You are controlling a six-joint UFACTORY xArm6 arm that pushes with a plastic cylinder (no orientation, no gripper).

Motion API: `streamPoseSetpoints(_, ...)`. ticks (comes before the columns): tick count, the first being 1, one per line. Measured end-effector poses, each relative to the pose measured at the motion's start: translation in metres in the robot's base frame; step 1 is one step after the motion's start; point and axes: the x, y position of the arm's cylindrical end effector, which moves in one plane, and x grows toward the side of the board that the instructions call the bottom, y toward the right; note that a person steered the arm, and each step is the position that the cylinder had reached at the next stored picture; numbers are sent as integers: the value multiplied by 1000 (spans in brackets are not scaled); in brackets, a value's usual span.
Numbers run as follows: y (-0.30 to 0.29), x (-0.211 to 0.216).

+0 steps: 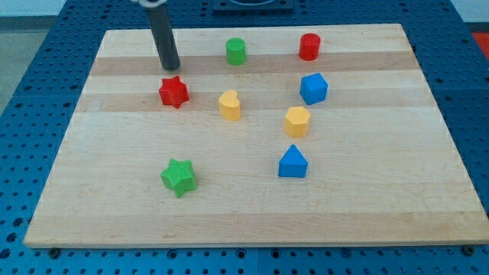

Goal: Push the green circle downwards

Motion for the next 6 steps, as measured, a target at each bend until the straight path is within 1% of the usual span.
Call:
streamPoseSetpoints(1,29,-45)
streamPoseSetpoints(2,112,-68)
streamPoseSetpoints(3,171,-69)
streamPoseSetpoints(4,170,-69)
streamPoseSetpoints(6,154,-42)
